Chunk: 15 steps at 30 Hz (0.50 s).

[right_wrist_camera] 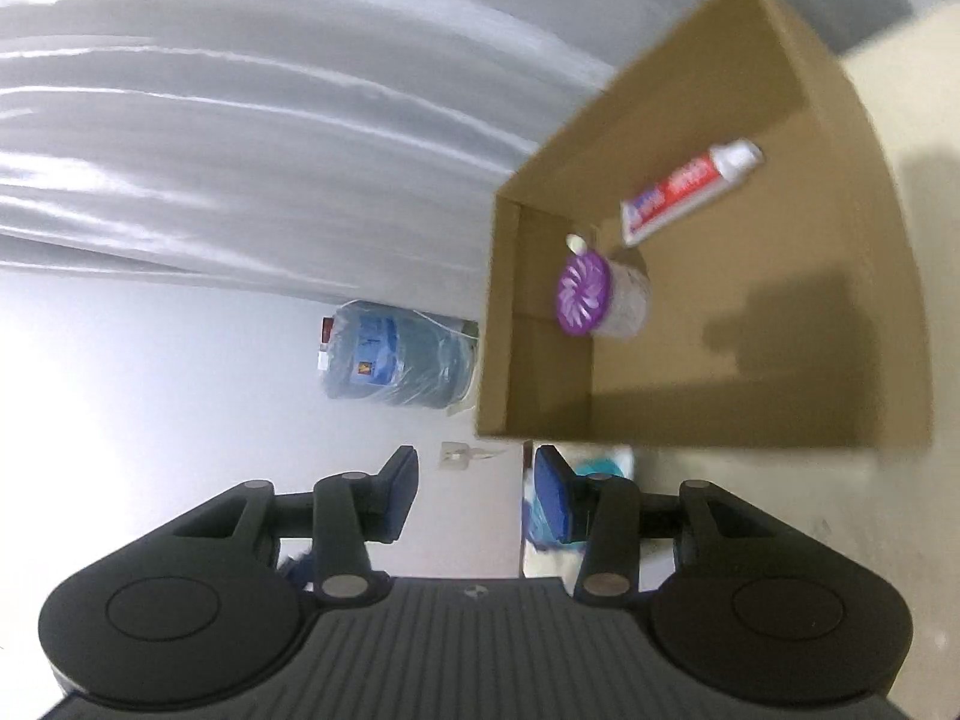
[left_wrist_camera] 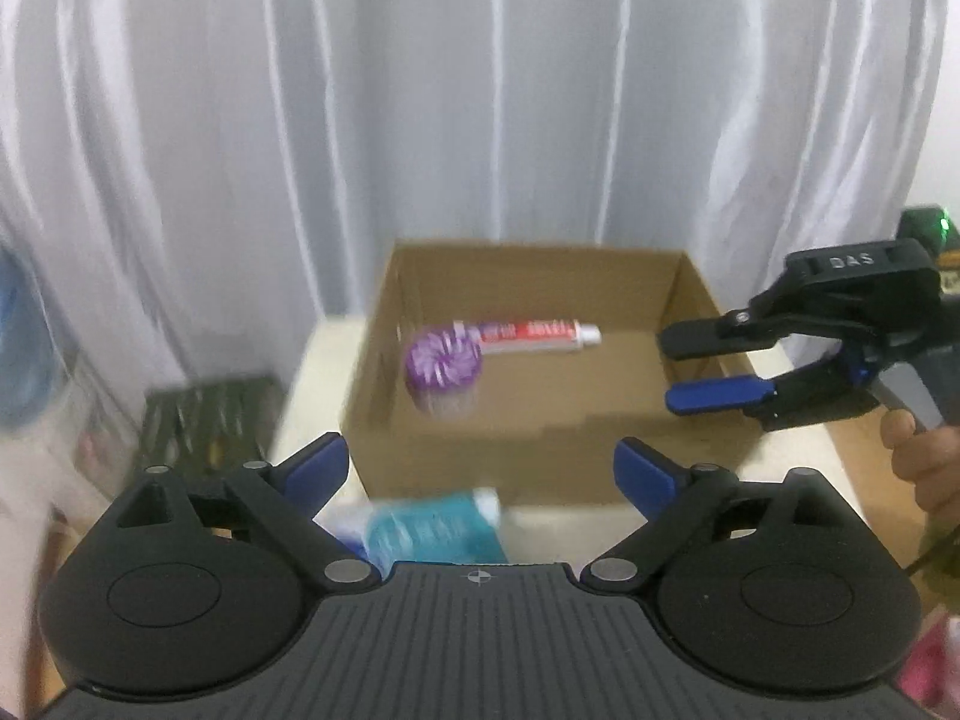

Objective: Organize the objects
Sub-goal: 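Move the right gripper to the white carton and close on it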

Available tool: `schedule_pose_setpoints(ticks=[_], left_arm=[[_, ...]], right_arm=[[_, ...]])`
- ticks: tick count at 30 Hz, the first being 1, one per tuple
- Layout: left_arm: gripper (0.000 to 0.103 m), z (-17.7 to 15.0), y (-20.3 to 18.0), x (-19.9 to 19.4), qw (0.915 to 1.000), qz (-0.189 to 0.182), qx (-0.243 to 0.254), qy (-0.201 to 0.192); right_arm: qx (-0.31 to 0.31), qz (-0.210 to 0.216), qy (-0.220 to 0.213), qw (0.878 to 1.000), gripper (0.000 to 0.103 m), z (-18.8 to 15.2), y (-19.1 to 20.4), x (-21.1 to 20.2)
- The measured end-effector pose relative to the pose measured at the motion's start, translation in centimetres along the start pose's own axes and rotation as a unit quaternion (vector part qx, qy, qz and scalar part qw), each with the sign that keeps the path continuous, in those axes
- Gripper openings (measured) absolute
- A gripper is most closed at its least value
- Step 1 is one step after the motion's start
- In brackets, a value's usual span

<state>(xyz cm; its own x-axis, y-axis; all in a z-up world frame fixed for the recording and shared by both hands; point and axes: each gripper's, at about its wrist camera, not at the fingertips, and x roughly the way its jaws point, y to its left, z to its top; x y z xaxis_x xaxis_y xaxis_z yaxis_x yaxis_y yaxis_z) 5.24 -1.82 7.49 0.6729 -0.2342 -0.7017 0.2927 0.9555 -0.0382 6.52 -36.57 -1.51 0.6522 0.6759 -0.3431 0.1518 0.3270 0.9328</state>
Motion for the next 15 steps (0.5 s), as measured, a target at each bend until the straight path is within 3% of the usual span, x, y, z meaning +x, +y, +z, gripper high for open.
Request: schedule_pose_setpoints(ticks=[4,9,15], left_arm=[[0.097,-4.0,-0.1,1.5,0.9984,-0.025,-0.047,0.021],[0.097,-8.7,-0.1,6.2,0.9927,-0.023,-0.08,0.088],[0.097,-10.7,-2.0,8.5,0.9885,-0.036,-0.073,0.127]], right_arm=[[0.005,-0.035,-0.002,0.999,0.052,-2.9,-2.9,-0.3],[0.006,-0.098,0.003,0.995,0.052,-5.8,-6.2,0.9],[-0.011,-0.138,0.012,0.99,0.052,-7.2,-6.8,2.9]])
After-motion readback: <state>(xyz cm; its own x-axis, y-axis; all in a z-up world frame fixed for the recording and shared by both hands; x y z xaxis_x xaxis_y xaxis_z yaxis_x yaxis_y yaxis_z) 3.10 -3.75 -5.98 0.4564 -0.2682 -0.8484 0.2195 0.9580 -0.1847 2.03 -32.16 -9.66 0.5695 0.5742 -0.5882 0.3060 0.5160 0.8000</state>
